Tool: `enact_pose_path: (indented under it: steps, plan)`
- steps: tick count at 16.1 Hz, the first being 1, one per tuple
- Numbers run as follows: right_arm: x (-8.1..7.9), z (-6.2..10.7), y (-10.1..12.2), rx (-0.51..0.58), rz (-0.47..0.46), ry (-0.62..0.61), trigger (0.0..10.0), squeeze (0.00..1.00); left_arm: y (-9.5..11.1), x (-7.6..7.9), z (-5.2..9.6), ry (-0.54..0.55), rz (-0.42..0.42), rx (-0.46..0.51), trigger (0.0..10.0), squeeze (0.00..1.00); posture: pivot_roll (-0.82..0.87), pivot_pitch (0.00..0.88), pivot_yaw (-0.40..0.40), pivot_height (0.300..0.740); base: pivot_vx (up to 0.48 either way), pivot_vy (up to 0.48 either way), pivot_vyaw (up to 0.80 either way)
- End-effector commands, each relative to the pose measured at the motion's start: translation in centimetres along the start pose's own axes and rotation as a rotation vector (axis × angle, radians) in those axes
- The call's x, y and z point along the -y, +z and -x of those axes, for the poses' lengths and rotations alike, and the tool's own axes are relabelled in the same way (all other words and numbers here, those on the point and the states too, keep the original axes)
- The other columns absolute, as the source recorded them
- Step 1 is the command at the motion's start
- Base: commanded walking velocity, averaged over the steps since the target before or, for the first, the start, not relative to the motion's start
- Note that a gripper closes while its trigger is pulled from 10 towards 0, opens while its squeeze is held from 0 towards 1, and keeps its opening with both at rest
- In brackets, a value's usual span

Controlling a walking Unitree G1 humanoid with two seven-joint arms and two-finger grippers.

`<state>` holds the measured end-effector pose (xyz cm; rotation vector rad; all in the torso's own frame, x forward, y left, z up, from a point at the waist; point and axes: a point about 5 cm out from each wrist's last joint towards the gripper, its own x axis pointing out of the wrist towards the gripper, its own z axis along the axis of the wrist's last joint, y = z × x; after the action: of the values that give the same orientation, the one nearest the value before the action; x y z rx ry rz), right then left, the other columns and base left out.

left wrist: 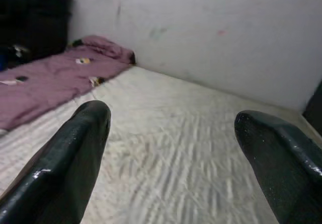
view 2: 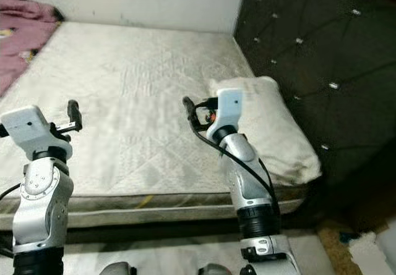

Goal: Clean up the room

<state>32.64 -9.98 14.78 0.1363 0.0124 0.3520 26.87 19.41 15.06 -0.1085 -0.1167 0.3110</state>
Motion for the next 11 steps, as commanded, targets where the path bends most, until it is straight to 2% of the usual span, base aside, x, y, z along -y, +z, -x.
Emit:
enact_pose_path:
  steps: [1, 7, 11]
  plan:
    - [1.39, 0.42, -0.14, -0.011, 0.007, -0.039, 10.0, 0.0, 0.11, 1.08, 0.14, -0.033, 0.017, 0.005, 10.0, 0.0, -0.03, 0.0, -0.07, 0.74, 0.0, 0.0, 0.0]
    - [1.36, 0.48, -0.26, -0.018, 0.011, -0.038, 10.0, 0.0, 0.41, 1.18, 0.36, -0.085, 0.038, 0.023, 10.0, 0.0, -0.03, 0.0, -0.069, 0.74, 0.0, 0.0, 0.0]
    - [1.3, 0.44, -0.23, -0.016, 0.015, -0.036, 10.0, 0.0, 0.5, 1.33, 0.5, -0.109, 0.046, 0.028, 10.0, 0.0, -0.03, 0.0, -0.068, 0.74, 0.356, 0.0, 0.0]
